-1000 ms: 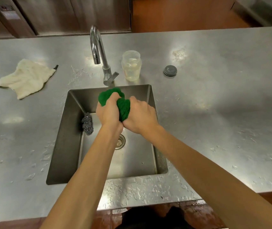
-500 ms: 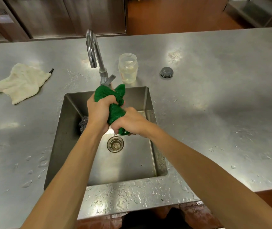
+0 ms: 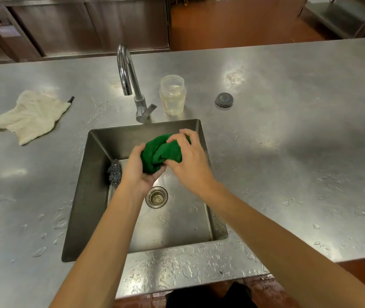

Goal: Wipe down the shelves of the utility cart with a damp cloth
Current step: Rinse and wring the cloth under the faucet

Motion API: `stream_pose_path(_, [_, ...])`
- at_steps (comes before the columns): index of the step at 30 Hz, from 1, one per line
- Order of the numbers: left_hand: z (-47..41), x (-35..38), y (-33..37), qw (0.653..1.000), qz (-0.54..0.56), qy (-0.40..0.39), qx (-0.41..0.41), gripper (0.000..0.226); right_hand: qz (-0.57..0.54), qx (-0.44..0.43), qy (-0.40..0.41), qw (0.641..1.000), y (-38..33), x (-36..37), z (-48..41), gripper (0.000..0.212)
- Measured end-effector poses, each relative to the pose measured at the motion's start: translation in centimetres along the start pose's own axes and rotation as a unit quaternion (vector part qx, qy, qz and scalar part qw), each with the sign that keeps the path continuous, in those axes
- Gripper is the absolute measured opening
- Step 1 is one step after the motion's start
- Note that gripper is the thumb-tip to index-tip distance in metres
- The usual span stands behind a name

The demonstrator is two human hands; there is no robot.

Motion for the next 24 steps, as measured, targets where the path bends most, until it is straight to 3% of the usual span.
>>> stream_pose_path(9, [-0.4, -2.3, -1.2, 0.984, -0.164, 0.010, -0.063, 0.039, -0.194, -0.017, -0.062, 0.979, 0.0, -4.0, -2.2, 0.030])
stream_pose_path(13, [0.3, -2.5, -0.5, 0.955, -0.290, 0.027, 0.050, 0.041, -0.253, 0.016, -0.041, 0.967, -1.0, -3.9, -2.7, 0.026])
stream_pose_path(16, [1.0, -1.5, 0.3, 0.944, -0.282, -0.048, 0.168, 0.048, -0.306, 0.064, -0.056, 0.948, -1.1, -3.2, -2.6, 0.026])
stream_pose_path(19, [1.5, -0.2, 0.0, 0.933, -0.271, -0.140, 0.193, 0.065, -0.428, 0.129, -0.083, 0.891, -0.8, -2.9, -2.4, 0.034])
stream_pose_path(24, [1.8, 1.4, -1.0, 0.930, -0.259, -0.196, 0.175, 0.086, -0.656, 0.187, -0.092, 0.725, -1.1, -3.8, -2.2, 0.036])
Point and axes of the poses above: each hand's wrist, its own z-axis away from the middle knuckle, its own x-axis out of the palm, y = z × x, the point moved 6 cm from there along -z, towards the middle knuckle, and after that the axes turned 3 degrees about z, right-handed, at the moved point
